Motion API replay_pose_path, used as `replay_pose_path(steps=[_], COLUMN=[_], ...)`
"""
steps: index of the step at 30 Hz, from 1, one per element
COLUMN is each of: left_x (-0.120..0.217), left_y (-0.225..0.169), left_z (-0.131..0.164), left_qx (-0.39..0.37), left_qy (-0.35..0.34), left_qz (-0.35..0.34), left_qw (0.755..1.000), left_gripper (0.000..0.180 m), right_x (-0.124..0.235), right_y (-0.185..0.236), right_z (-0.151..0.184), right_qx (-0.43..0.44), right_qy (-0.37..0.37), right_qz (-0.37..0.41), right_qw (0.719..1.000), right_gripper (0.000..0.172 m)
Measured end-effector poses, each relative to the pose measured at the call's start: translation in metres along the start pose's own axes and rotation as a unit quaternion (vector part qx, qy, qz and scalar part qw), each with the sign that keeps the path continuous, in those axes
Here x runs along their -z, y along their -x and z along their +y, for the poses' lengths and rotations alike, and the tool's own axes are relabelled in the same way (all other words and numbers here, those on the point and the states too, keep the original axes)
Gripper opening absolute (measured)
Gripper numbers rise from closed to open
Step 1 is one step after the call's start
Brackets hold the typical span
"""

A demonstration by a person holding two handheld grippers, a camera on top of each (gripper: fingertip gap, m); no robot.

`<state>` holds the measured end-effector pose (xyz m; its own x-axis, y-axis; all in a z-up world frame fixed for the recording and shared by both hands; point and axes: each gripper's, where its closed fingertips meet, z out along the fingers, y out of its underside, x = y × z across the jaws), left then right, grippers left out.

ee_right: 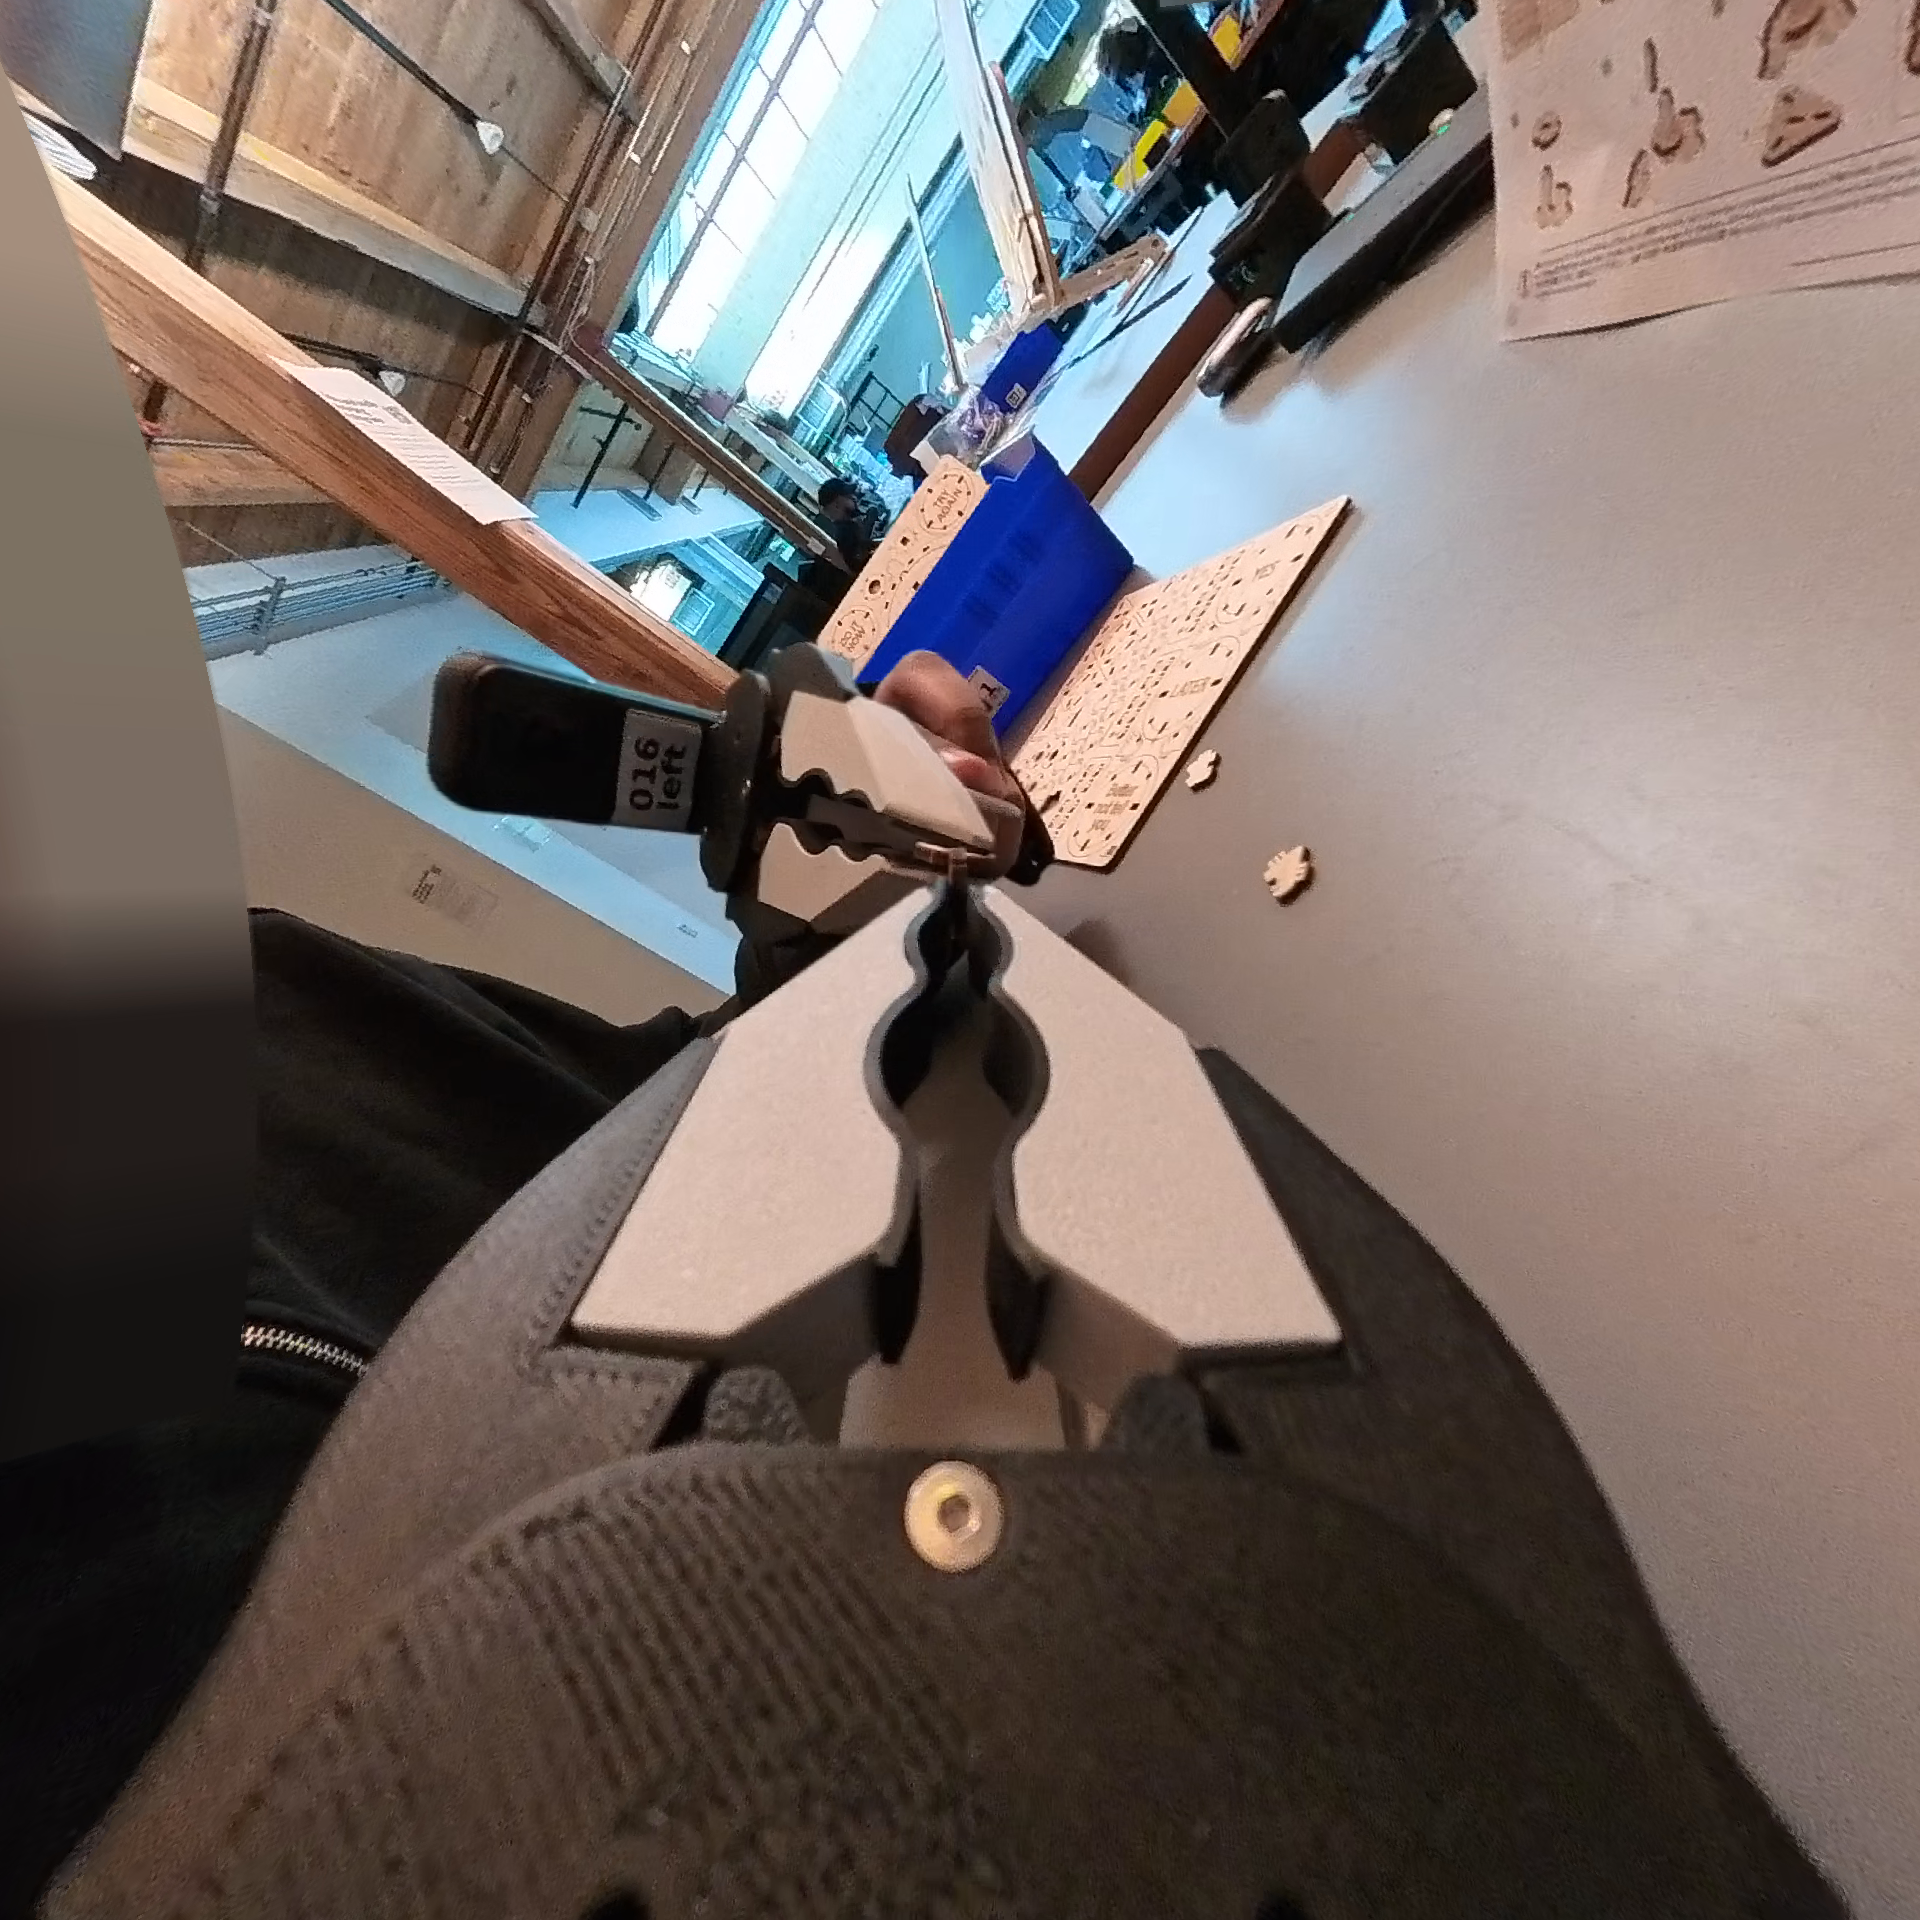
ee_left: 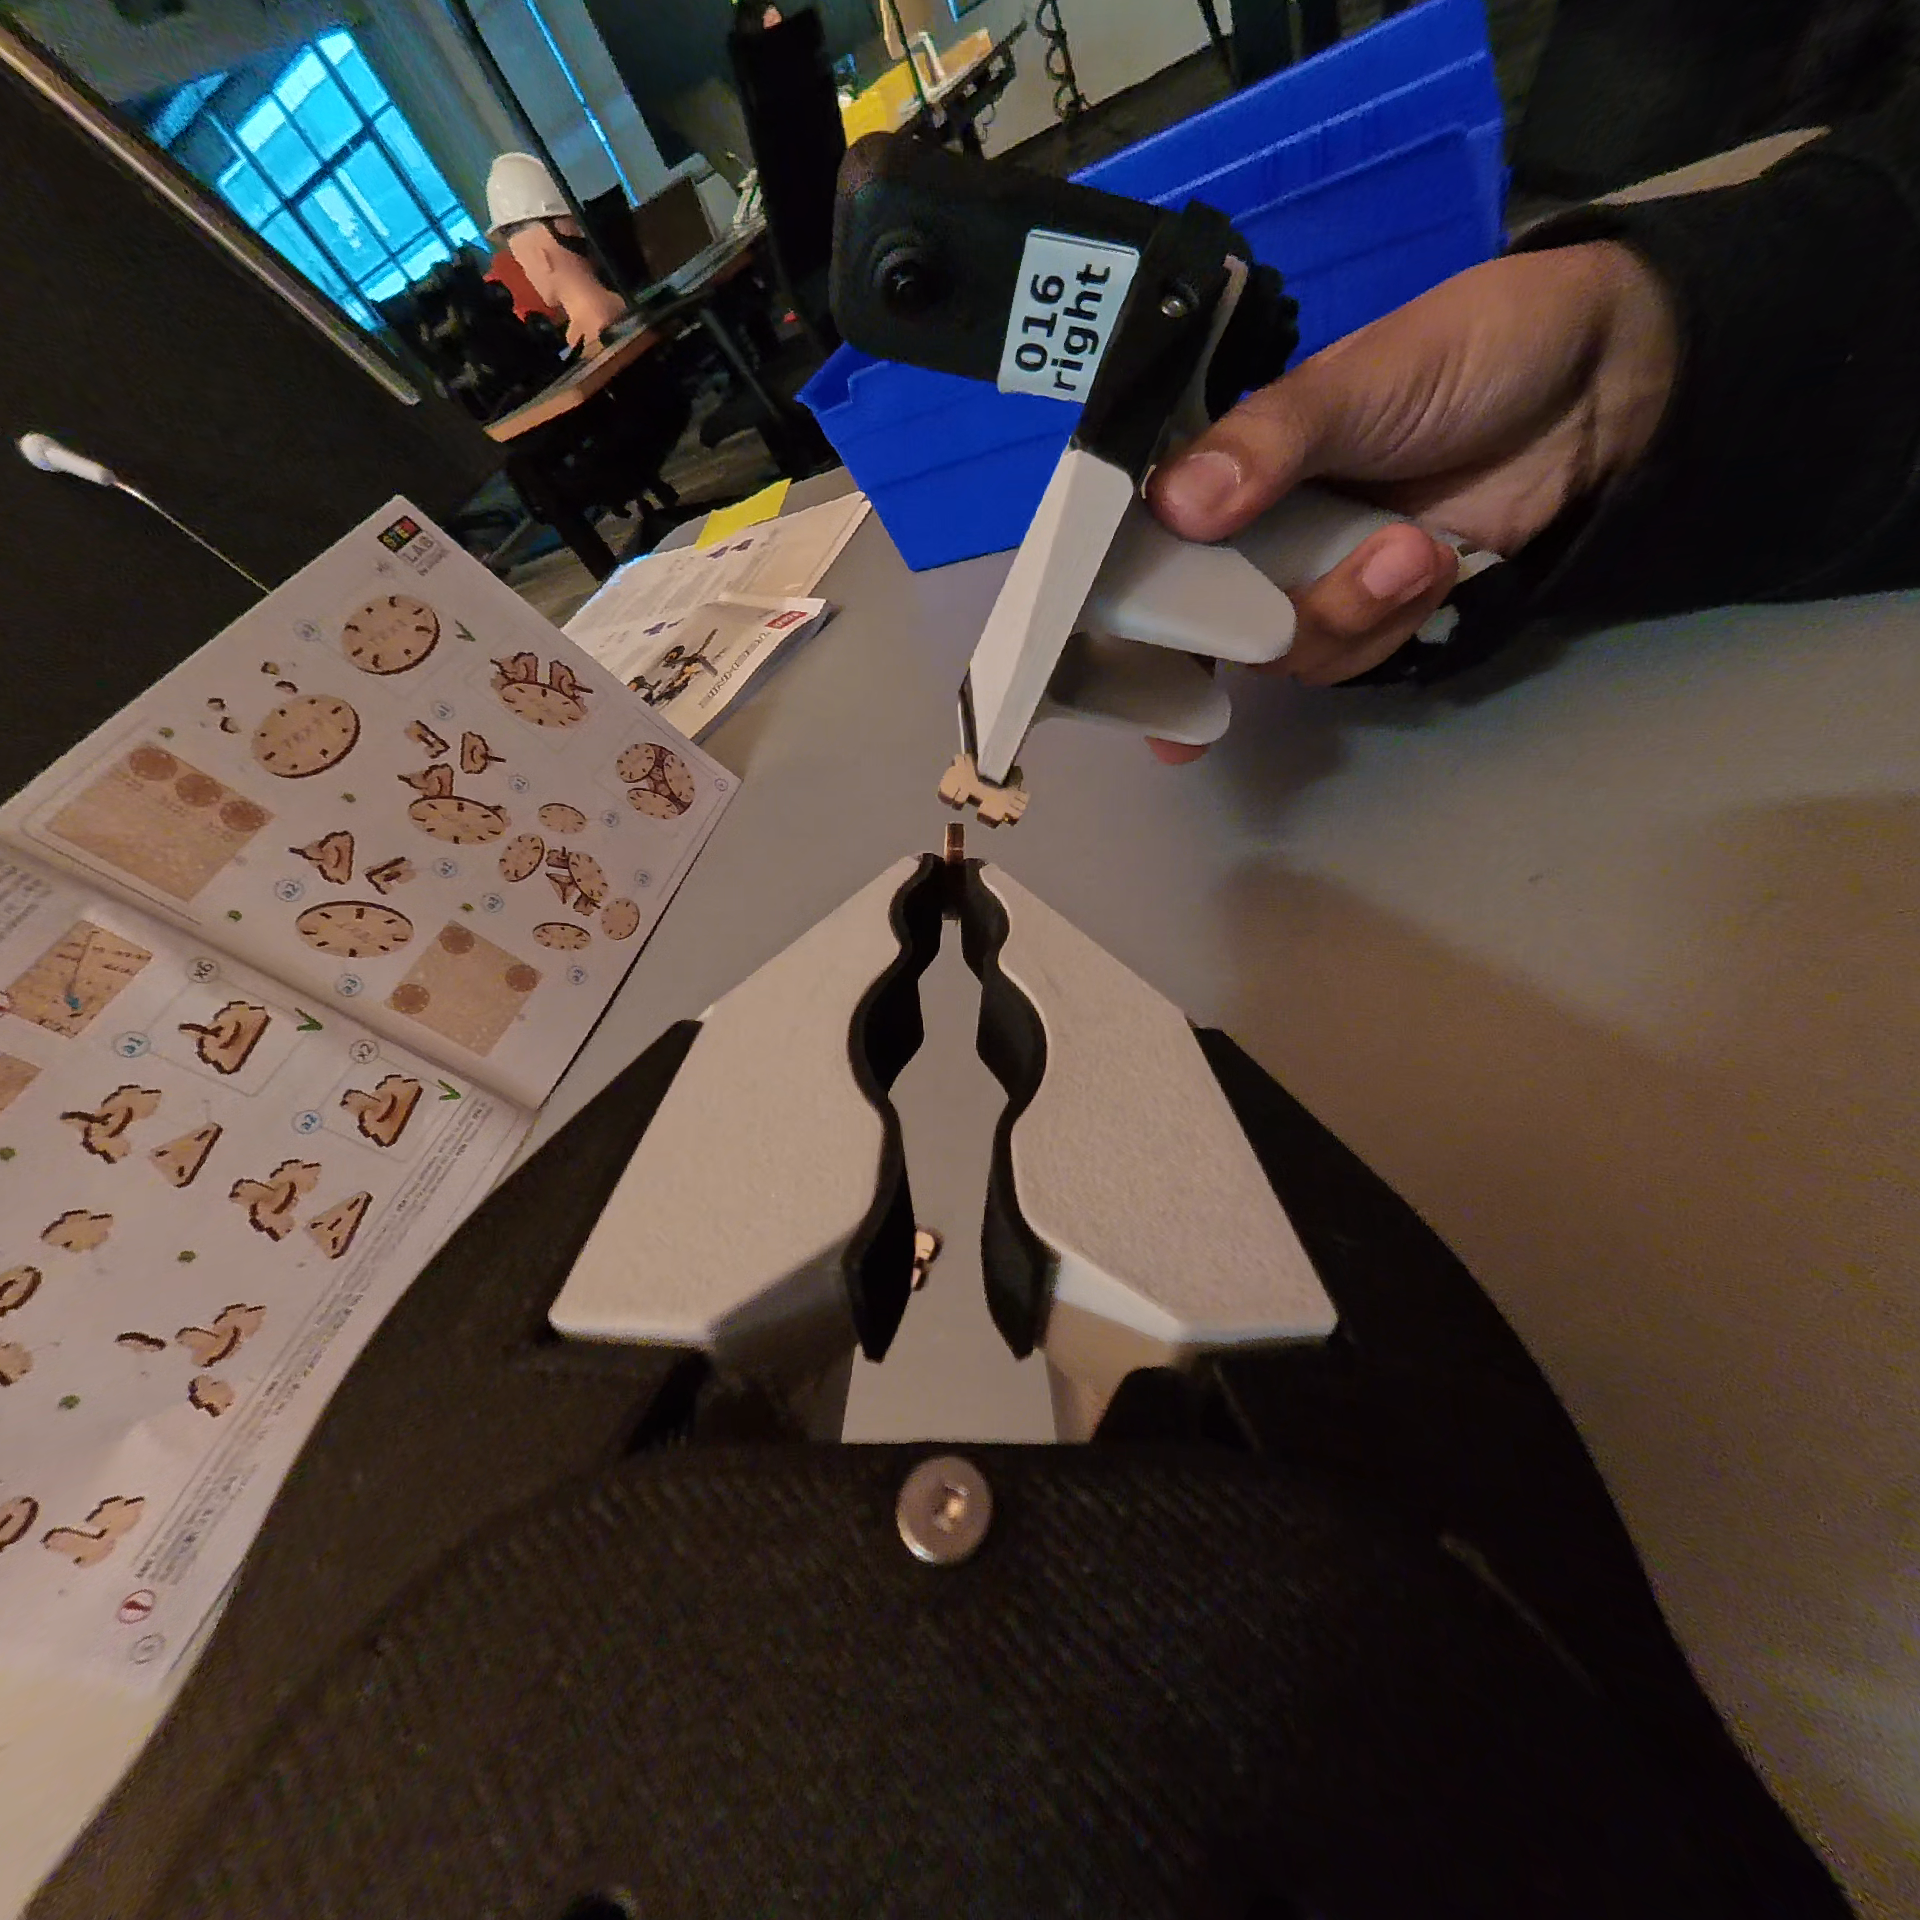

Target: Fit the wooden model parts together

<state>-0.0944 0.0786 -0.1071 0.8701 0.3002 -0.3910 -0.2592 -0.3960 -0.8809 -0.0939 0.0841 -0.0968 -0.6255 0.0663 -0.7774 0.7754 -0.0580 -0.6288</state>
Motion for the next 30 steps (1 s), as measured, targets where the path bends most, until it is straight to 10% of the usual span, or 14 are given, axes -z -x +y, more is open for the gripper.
replay_pose_path(steps=[30], left_x=[-0.005], left_y=[-0.014], left_z=[0.01], left_qx=[-0.106], left_qy=[0.05], left_qz=[-0.008], left_qw=[0.993], left_gripper=[0.003], right_x=[-0.004], right_y=[-0.006], right_z=[0.017], right_qx=[-0.002], right_qy=[0.054], right_qz=[0.006], right_qw=[0.999], right_gripper=[0.0])
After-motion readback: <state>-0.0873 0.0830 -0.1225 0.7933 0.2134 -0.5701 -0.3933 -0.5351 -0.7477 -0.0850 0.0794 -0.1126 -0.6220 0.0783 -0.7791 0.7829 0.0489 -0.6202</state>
